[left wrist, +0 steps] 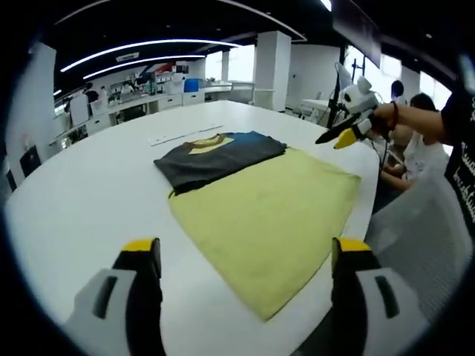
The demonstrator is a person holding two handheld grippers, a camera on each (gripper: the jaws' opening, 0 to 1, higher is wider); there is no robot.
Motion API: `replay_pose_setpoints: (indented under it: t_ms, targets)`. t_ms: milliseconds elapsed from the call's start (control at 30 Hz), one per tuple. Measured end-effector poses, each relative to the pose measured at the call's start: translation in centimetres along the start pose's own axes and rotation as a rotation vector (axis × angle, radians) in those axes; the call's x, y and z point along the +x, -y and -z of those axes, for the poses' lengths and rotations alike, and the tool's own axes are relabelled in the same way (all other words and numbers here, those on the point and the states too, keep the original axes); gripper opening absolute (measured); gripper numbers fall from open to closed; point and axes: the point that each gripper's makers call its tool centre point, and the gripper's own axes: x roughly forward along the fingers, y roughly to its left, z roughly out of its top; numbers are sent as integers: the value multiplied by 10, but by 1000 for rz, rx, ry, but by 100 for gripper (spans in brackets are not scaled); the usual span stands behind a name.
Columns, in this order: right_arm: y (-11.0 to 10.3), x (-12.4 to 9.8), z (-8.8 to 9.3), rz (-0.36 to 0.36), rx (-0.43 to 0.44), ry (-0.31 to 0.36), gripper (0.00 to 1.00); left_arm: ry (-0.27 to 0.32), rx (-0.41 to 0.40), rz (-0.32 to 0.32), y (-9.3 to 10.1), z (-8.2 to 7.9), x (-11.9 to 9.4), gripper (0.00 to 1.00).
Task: Fold the garment on the visible template until the final outline fits inside the template.
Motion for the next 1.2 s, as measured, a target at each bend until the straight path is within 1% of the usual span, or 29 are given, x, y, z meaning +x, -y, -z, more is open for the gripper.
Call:
replay_pose_setpoints:
  t_ms: [67, 133, 167, 200, 267, 300, 333, 367, 400, 433, 500, 533, 567, 600, 667, 700, 767, 867, 933, 967, 1033, 1067, 1133, 1167, 1200]
  targets:
    - [-6, -4, 9, -12, -25, -19, 88, -29, 29, 34, 4, 7, 0, 88]
    - [-11, -7, 18, -22, -51, -40, 87, -32, 41, 58, 9, 10, 0, 86]
    - [-12, -8, 22, -27, -63, -48, 85, -38, 49, 68, 11, 11, -1, 84]
    - [-16, -9, 27, -31, -80, -60, 83, -44, 60, 83, 15, 13, -1, 79]
    - [-21, -11, 36, -40, -99, -84, 81, -58, 71, 94, 19, 16, -1, 73]
    - [-25, -12, 42, -41, -108, -99, 80, -69, 86, 99, 21, 18, 0, 72]
    - [-25, -12, 44, -43, -113, -104, 80, -82, 112, 101, 22, 22, 1, 72]
    - [-27, -13, 50, -46, -135, -121, 79, -92, 122, 104, 23, 24, 1, 72]
    - [-27, -13, 54, -44, -147, -131, 78, -99, 129, 113, 26, 26, 2, 69]
    - [-27, -14, 60, -42, -164, -154, 76, -114, 139, 134, 30, 30, 2, 67]
    - [-26, -14, 67, -29, -200, -174, 73, -138, 153, 147, 32, 37, 4, 63]
    - [-26, -15, 70, -29, -220, -184, 73, -147, 171, 164, 34, 40, 5, 63]
    - [-27, -15, 73, -28, -256, -195, 72, -148, 183, 168, 35, 41, 6, 63]
    - [-26, -16, 78, -21, -284, -210, 72, -164, 196, 166, 34, 45, 7, 63]
    - [-23, -18, 85, -6, -327, -245, 70, -178, 210, 172, 35, 48, 8, 61]
    - [-19, -19, 90, 0, -355, -263, 68, -174, 216, 170, 34, 49, 9, 59]
    - [-16, -19, 94, 12, -367, -269, 65, -180, 221, 170, 32, 52, 10, 57]
    - [-14, -21, 101, 16, -386, -292, 60, -203, 222, 162, 27, 59, 10, 53]
    - [-12, -24, 105, 15, -403, -310, 56, -202, 215, 168, 27, 61, 9, 50]
    - [-11, -25, 106, 14, -412, -316, 54, -197, 210, 179, 28, 61, 9, 46]
    - [-9, -27, 109, 15, -448, -339, 51, -213, 211, 178, 27, 65, 9, 43]
    - [-8, -28, 111, 19, -472, -359, 49, -229, 228, 181, 27, 68, 8, 42]
    - [-4, -29, 115, 27, -502, -388, 46, -252, 241, 183, 27, 75, 8, 40]
    - [-2, -29, 116, 32, -503, -394, 43, -259, 247, 182, 27, 76, 8, 39]
    - [0, -29, 117, 34, -503, -401, 41, -229, 261, 185, 26, 72, 10, 38]
